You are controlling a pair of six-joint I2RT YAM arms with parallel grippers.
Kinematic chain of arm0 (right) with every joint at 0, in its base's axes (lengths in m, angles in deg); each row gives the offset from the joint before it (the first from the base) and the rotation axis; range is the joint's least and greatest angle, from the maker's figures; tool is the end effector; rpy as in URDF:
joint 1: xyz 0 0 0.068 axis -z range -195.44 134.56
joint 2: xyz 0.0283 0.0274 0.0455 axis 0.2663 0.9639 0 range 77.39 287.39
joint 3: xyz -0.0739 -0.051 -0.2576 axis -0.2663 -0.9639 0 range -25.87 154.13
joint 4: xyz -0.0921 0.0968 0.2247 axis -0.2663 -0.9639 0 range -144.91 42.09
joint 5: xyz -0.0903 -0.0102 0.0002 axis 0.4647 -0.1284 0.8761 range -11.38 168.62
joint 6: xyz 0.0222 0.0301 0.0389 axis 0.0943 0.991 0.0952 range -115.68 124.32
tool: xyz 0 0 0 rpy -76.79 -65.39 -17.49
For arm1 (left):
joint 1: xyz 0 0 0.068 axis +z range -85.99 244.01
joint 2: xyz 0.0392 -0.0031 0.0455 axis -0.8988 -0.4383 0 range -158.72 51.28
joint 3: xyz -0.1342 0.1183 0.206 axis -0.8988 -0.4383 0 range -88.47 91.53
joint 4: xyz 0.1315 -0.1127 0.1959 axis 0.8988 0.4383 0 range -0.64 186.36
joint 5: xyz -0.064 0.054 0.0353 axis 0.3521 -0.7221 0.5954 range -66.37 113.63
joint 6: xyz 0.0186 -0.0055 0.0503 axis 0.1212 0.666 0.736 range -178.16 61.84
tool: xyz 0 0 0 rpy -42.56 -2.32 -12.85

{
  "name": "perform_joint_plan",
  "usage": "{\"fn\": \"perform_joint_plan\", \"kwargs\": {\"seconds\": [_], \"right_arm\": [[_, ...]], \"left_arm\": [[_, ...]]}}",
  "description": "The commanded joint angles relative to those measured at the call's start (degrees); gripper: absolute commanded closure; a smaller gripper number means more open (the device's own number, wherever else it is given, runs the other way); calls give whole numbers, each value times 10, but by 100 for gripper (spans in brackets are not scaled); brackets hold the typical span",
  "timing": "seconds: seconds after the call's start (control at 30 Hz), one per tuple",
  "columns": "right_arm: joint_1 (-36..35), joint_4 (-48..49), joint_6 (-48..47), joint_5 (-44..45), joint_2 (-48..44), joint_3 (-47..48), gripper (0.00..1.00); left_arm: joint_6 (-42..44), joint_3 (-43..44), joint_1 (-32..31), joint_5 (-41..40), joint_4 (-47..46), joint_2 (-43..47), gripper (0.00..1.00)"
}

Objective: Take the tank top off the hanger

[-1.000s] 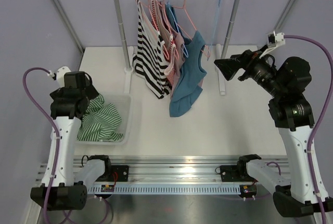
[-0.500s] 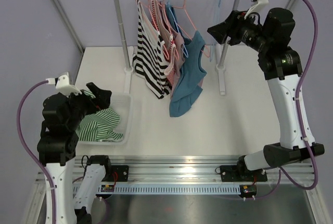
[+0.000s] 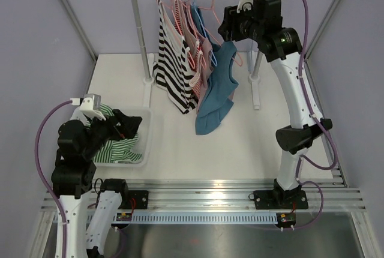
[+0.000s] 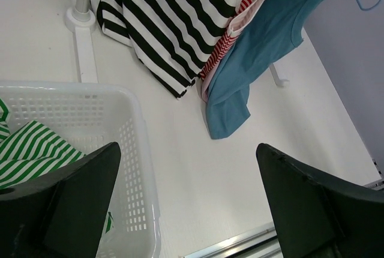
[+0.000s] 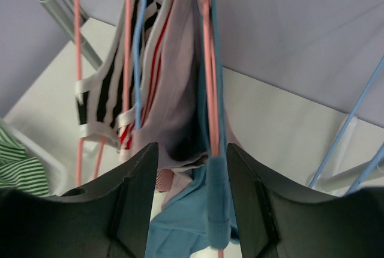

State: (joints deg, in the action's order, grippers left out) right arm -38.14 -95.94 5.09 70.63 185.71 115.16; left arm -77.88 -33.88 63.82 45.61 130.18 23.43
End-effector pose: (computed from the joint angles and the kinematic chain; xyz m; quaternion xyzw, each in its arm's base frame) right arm 0.3506 0.1520 0.5180 -0.1923 0.7706 0.1773 0.5812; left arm 0.0821 -0.0135 0.3747 -0.0158 0.7827 -0.2524 0.5687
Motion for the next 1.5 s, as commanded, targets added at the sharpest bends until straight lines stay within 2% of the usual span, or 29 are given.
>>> {"fn": "perform_joint_plan", "kwargs": {"seconds": [0.0,0.17,0.33,0.53,0.57,0.6,0.93,1.33,1.47], "right_arm": [[-3,-18,-42,34,42,77,44],[-4,-1,-47,4,89,110,51],[-4,24,-50,0,113,116,75],[-3,38,-46,2,132,133,85],[-4,41,-45,3,135,137,98],[-3,43,-43,5,135,137,100],[-3,91,-11,32,74,109,100],[-3,88,-12,73,24,98,100],[-3,87,-11,92,-39,29,100]], "left_arm": [[18,-8,-24,-32,-25,7,1],[20,-26,-44,-55,-29,13,1],[21,-57,-49,-78,-37,13,1],[22,-69,-62,-92,-45,17,1],[22,-70,-63,-92,-45,16,1],[21,-71,-66,-91,-45,16,1],[21,-73,-74,-94,-44,19,1],[24,-62,-82,-98,-41,12,1],[21,-30,-86,-94,-38,-1,1]]}}
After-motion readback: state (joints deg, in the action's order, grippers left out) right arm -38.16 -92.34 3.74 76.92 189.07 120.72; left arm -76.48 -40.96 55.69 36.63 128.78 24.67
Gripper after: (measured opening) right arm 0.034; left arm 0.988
